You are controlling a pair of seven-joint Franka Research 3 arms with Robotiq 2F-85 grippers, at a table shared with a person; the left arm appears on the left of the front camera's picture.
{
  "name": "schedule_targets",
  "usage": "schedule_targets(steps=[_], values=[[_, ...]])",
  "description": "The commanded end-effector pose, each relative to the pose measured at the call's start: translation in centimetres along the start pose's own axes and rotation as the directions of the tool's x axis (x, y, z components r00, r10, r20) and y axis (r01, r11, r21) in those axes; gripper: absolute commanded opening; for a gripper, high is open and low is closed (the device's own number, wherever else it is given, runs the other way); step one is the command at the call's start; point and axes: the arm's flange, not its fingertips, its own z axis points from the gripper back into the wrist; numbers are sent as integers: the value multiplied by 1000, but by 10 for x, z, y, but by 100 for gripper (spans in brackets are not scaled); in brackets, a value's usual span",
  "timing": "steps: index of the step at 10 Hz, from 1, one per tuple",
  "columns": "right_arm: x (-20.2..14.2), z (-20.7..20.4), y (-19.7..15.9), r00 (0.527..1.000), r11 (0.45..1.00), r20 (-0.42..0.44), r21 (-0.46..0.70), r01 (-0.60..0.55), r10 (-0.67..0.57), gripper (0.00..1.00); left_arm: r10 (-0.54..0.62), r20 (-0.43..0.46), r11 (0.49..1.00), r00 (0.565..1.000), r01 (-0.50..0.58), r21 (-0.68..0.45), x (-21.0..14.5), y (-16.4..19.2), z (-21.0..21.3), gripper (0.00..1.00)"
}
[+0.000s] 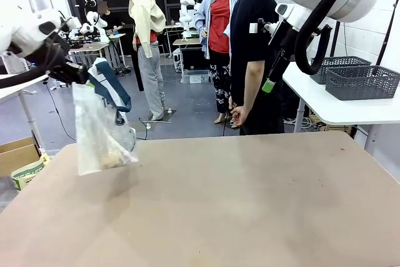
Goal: Transfer purchased items from the store into the shopping bag.
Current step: Move the Reusable shopping bag to the right side of the table.
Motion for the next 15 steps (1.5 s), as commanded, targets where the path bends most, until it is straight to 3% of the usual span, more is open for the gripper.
schedule_targets(steps=[1,4,8,10,15], values=[[0,2,0,1000,1000,-13,4,-6,6,100,-76,-1,997,997,76,7,-15,17,22,0],[0,2,0,1000,1000,-13,4,-6,6,100,-116,-95,993,989,117,4,-42,42,32,0],[0,2,0,1000,1000,-13,4,-6,6,100,-78,-66,996,995,81,37,-64,70,21,0],[0,2,0,1000,1000,-13,4,-6,6,100,-76,-87,997,993,76,-2,-76,74,19,0],[0,2,0,1000,1000,-13,4,-6,6,100,-32,-82,999,996,35,30,-96,80,8,0]])
